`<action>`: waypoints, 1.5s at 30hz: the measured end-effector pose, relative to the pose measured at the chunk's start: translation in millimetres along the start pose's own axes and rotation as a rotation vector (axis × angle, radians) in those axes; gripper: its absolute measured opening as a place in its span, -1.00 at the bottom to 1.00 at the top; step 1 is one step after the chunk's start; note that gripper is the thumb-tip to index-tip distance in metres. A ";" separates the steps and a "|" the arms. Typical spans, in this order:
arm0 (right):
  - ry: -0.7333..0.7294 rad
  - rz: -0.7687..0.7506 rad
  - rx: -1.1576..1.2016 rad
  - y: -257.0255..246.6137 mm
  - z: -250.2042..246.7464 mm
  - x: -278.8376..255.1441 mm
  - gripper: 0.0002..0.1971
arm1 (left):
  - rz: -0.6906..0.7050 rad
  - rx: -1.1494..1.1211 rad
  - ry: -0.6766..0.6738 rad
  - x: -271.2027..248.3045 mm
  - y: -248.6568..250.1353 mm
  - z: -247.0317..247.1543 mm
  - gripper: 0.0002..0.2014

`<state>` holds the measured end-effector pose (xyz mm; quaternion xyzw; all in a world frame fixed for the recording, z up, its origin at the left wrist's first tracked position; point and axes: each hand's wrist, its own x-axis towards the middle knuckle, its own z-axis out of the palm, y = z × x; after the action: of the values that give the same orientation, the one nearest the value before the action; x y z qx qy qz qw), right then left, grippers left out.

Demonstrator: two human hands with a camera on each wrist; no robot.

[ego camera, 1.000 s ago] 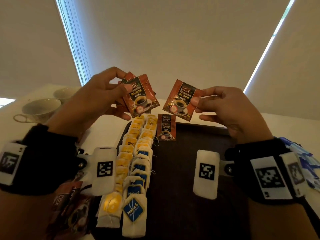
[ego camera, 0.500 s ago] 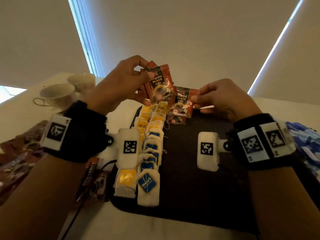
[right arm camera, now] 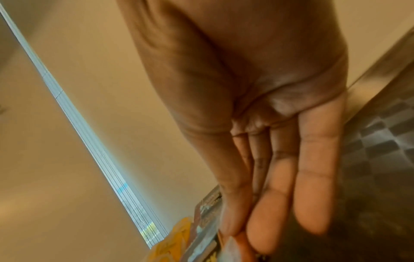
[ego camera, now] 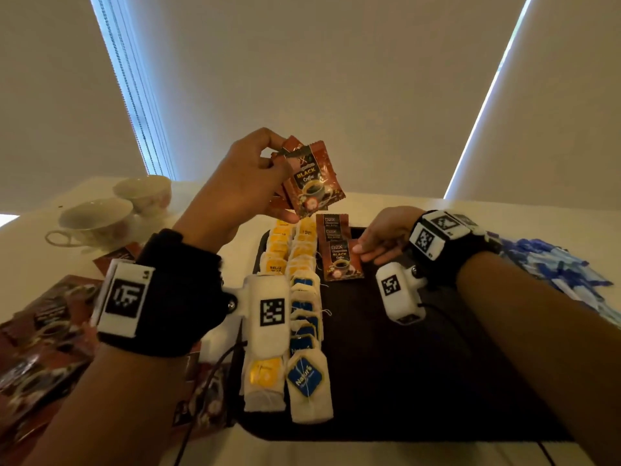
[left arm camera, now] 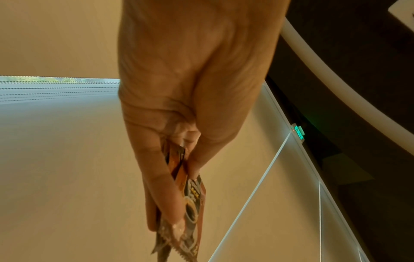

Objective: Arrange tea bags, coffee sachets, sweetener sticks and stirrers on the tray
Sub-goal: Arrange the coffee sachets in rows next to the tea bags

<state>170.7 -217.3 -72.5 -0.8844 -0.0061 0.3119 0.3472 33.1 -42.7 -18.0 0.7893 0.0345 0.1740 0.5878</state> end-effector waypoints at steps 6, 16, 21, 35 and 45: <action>0.084 -0.019 -0.050 -13.6 5.2 9.1 -0.96 | 0.017 -0.064 0.007 2.6 2.1 -7.3 -0.78; 0.141 -0.106 -0.124 -18.0 13.3 20.9 -0.82 | -0.005 -0.046 -0.010 2.5 0.3 -2.0 -0.81; 0.241 -0.222 -0.183 -21.0 1.8 -11.2 -0.78 | -0.004 0.037 -0.010 4.3 -4.7 2.9 -0.79; 0.173 -0.668 0.203 -11.0 -1.5 -84.5 -0.83 | -0.015 0.113 -0.082 1.0 -7.4 17.0 -0.77; 0.116 -0.541 0.318 -0.5 -14.6 -67.6 -0.93 | -0.022 0.083 -0.027 4.5 -6.2 4.7 -0.78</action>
<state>124.5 -241.2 -27.0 -0.8015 -0.1724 0.1544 0.5514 39.8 -43.9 -24.0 0.8148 0.0423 0.1555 0.5568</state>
